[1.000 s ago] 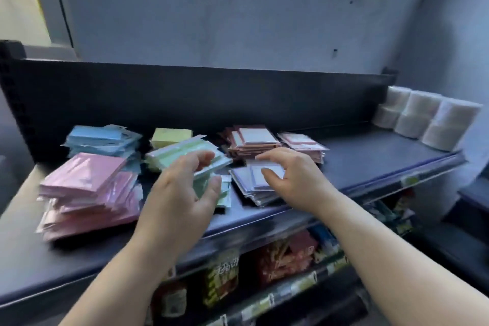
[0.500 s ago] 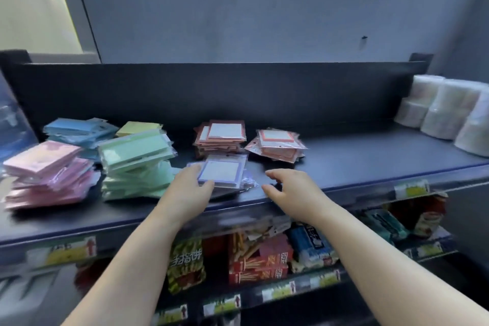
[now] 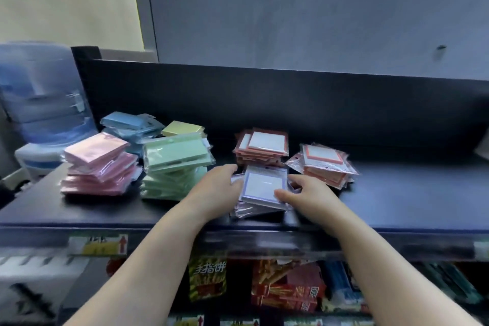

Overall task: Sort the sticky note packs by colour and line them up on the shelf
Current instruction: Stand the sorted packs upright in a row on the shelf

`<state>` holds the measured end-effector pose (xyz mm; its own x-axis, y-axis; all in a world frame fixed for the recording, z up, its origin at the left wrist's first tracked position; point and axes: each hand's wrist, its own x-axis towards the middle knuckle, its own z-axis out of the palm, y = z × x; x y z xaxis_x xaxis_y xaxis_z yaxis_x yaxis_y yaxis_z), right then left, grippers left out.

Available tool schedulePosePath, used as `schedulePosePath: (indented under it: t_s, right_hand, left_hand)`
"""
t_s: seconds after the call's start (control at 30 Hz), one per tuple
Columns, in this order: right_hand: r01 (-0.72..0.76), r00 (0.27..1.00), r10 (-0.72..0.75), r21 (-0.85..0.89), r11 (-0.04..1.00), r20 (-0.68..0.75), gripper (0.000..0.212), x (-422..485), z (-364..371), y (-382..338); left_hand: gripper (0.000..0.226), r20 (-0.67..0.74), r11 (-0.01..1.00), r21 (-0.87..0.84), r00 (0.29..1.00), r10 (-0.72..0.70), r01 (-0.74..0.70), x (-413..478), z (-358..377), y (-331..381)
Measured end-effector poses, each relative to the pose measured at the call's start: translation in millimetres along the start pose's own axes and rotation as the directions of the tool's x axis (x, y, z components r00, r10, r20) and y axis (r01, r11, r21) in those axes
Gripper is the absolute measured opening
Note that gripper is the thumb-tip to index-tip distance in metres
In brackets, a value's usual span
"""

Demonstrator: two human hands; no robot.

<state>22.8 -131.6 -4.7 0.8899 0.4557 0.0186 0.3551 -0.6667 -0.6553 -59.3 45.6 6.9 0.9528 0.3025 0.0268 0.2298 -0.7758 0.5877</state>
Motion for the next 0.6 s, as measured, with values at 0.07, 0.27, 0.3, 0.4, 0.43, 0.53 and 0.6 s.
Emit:
schedulePosePath:
  t_s: [0.07, 0.27, 0.3, 0.4, 0.43, 0.53, 0.6]
  right_hand:
    - [0.023, 1.000, -0.023, -0.003, 1.000, -0.007, 0.035, 1.3, 0.6, 2.9]
    - [0.106, 0.993, -0.108, -0.036, 0.994, -0.041, 0.056, -2.4, 2.2, 4.8]
    - [0.131, 0.991, -0.132, -0.039, 0.991, -0.019, 0.058, -3.8, 2.5, 4.1]
    - [0.148, 0.989, -0.147, -0.022, 0.989, 0.034, 0.062, -7.2, 2.1, 2.8]
    - [0.146, 0.989, -0.145, -0.021, 0.989, 0.036, 0.064, -6.8, 2.2, 3.5]
    - [0.142, 0.990, -0.142, -0.040, 0.989, 0.009, 0.066, -3.8, 4.4, 5.4]
    - [0.154, 0.988, -0.154, -0.045, 0.987, 0.003, 0.063, -2.5, 6.5, 5.9]
  left_hand:
    - [0.050, 0.078, 0.998, 0.066, 0.997, 0.016, -0.022, 11.6, 6.4, 4.6]
    - [0.083, 0.062, 0.962, 0.212, 0.985, 0.164, -0.173, 35.8, 33.7, -11.9]
    - [0.085, 0.050, 0.961, 0.220, 0.986, 0.159, -0.166, 36.9, 35.2, -12.9]
    - [0.082, 0.041, 0.958, 0.263, 0.993, 0.108, -0.115, 38.0, 32.5, -11.1]
    - [0.076, 0.042, 0.958, 0.269, 0.995, 0.086, -0.094, 40.1, 30.6, -11.4]
    - [0.060, 0.049, 0.967, 0.251, 0.998, 0.037, -0.048, 44.1, 24.2, -10.5]
    - [0.053, 0.069, 0.969, 0.245, 0.998, 0.006, -0.023, 43.9, 19.8, -6.4]
